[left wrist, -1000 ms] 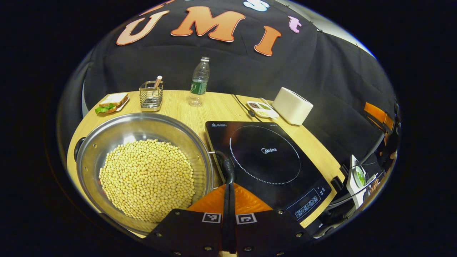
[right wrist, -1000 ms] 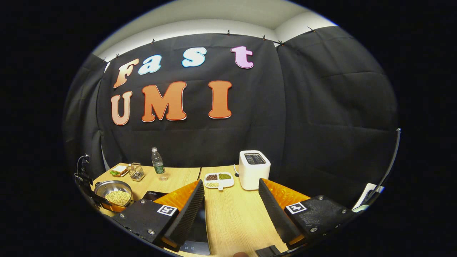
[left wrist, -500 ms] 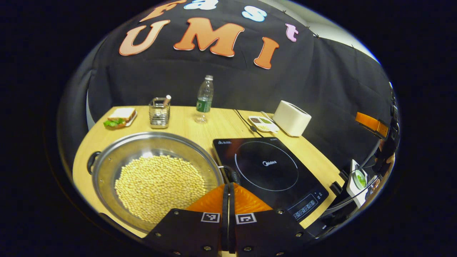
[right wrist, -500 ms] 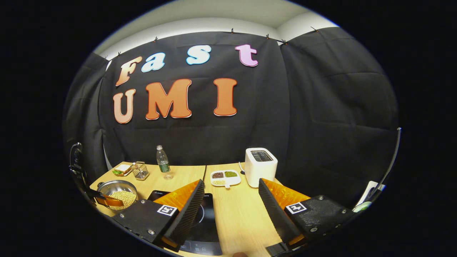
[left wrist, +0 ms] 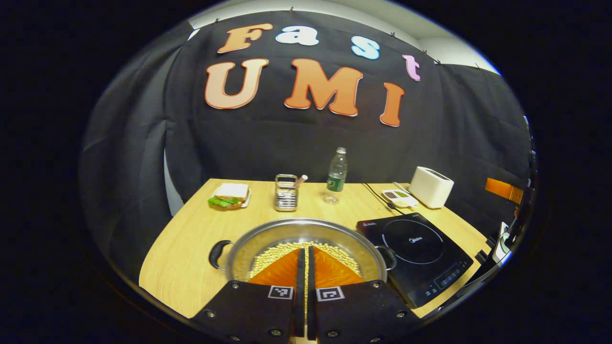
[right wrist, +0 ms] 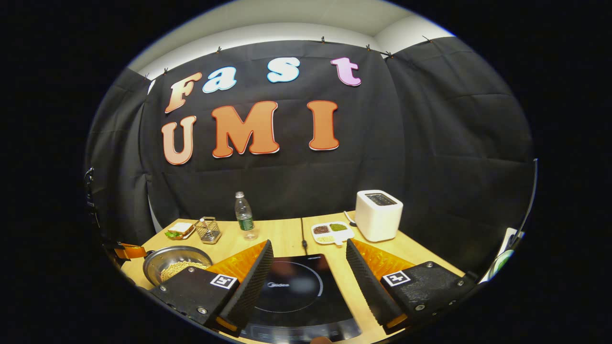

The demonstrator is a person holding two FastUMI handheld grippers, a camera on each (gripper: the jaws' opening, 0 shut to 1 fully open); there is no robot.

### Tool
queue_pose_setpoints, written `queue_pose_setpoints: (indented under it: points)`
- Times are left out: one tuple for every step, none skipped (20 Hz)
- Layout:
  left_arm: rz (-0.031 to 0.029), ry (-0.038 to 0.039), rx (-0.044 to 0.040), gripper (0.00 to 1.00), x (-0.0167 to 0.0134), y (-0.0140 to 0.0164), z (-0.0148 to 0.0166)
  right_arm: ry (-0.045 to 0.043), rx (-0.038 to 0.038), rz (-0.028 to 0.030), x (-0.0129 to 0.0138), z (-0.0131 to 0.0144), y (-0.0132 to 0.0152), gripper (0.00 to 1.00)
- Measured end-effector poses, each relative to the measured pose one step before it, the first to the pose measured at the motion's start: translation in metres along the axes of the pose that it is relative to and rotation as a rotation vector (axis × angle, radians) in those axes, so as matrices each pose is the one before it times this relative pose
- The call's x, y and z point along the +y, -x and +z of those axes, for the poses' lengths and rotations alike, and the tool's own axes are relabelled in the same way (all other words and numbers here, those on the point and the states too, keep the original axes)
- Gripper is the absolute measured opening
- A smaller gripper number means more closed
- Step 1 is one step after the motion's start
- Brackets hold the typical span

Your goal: First push the handle of the pot to place it horizontally, then grasp the pot with both hands and set it on the induction cooktop.

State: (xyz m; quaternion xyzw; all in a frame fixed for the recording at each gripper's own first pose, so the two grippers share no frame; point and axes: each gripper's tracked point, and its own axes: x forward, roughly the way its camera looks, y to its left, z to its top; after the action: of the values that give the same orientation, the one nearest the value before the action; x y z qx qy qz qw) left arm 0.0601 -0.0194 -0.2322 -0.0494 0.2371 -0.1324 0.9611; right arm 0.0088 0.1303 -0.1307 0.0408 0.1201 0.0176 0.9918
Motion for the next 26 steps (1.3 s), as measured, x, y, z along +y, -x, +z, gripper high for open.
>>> queue_pose_setpoints:
  points:
    - [0.01113,0.00446,-0.00050,0.02,0.01229,0.00167,-0.00369,-0.00570,0.00832,0.01161,0.01505,-0.00489,-0.00284,0.95]
    - [0.00511,0.00567,-0.00052,0.02,0.01025,0.00024,-0.00115,-0.00395,0.01161,0.01303,0.01610,-0.00587,-0.00293,0.95]
    - [0.00156,0.00499,-0.00004,0.13,0.00961,-0.00276,-0.00396,-0.00380,0.01208,0.01380,0.01578,-0.00615,-0.00344,0.95]
    - [0.00470,0.00451,-0.00270,0.24,0.00937,-0.00200,-0.00317,-0.00225,0.01406,0.01370,0.01563,-0.00721,-0.00318,0.95]
    - [-0.00267,0.00459,-0.00138,0.46,0.00769,-0.00234,-0.00214,0.00106,0.01494,0.01317,0.01535,-0.00744,-0.00326,0.95]
    - [-0.00037,0.00376,0.00718,0.55,0.00724,-0.00237,-0.00374,0.00466,0.01771,0.00849,0.01288,-0.00771,-0.00524,0.95]
    - [0.00307,-0.00270,0.00797,0.65,0.00749,-0.00279,-0.00540,0.00446,0.01596,0.00436,0.01181,-0.00693,-0.00486,0.95]
    - [0.00519,-0.00855,-0.00340,0.67,0.00791,-0.00443,-0.00069,0.00293,0.01758,0.00099,0.00905,-0.00828,-0.00605,0.95]
    - [0.00097,-0.01053,-0.00358,0.84,0.00618,-0.00542,0.00007,0.00061,0.02021,0.00138,0.00987,-0.00890,-0.00679,0.95]
    - [0.00246,-0.00876,0.01010,0.92,0.00669,-0.00452,-0.00297,-0.00270,0.02393,-0.00074,0.01024,-0.00917,-0.00587,0.95]
    - [0.00318,-0.00990,0.01770,0.91,0.00543,-0.00517,-0.00477,0.00026,0.02847,0.00318,0.00881,-0.00942,-0.00766,0.95]
    - [0.00181,-0.01225,0.01617,0.90,0.00581,-0.00420,-0.00407,0.00664,0.03434,-0.00422,0.00612,-0.00876,-0.00805,0.95]
    - [0.00148,-0.00847,0.00827,0.91,0.00601,-0.00436,-0.00291,0.00984,0.03119,-0.00843,0.00453,-0.00921,-0.00781,0.95]
    - [-0.00051,-0.00241,0.00767,0.91,0.00450,-0.00642,-0.00024,0.01180,0.02462,-0.00343,0.00696,-0.01016,-0.00569,0.95]
    - [-0.00466,-0.00358,0.01335,0.91,0.00147,-0.00649,-0.00443,0.01178,0.02163,-0.00274,0.00537,-0.00860,-0.00440,0.96]
    - [-0.00427,-0.00476,0.01683,0.90,0.00141,-0.00596,-0.00460,0.00928,0.01670,-0.00037,0.00470,-0.00511,-0.00463,0.96]
    - [-0.00371,-0.00127,0.01501,0.90,0.00130,-0.00644,-0.00459,0.01020,0.01805,-0.00219,0.00416,-0.00486,-0.00493,0.96]
    - [-0.00258,0.00511,0.01522,0.90,0.00208,-0.00595,-0.00446,0.00865,0.02088,-0.00221,0.00252,-0.00557,-0.00433,0.96]
    - [0.00087,0.00876,0.01572,0.90,0.00118,-0.00550,-0.00374,0.00278,0.01938,-0.00472,0.00246,-0.00506,-0.00391,0.96]
    - [-0.00548,0.01176,0.00761,0.91,0.00117,-0.00444,-0.00165,0.00068,0.01269,-0.00207,0.00091,-0.00399,-0.00366,0.96]
    - [-0.01271,0.01153,-0.00193,0.91,-0.00101,-0.00397,-0.00081,-0.00126,0.00596,-0.00401,0.00080,-0.00158,-0.00350,0.96]
    - [-0.01341,0.00778,0.00294,0.91,-0.00158,-0.00260,-0.00102,0.00298,0.00648,-0.00854,-0.00010,-0.00105,-0.00335,0.96]
    - [-0.00418,0.00371,0.00575,0.91,0.00022,-0.00282,-0.00339,-0.00064,0.00896,-0.00344,0.00076,-0.00181,-0.00208,0.96]
    - [0.00148,-0.00303,0.00282,0.91,0.00135,-0.00242,-0.00060,-0.00360,0.01544,0.00058,0.00100,-0.00453,0.00048,0.96]
    - [-0.00049,-0.00100,-0.00315,0.90,-0.00076,-0.00152,0.00121,-0.00703,0.01367,0.00543,0.00212,-0.00284,-0.00144,0.96]
    - [-0.00773,0.00051,-0.00279,0.90,-0.00168,-0.00023,0.00122,0.00085,0.01323,0.00334,0.00294,-0.00416,-0.00254,0.95]
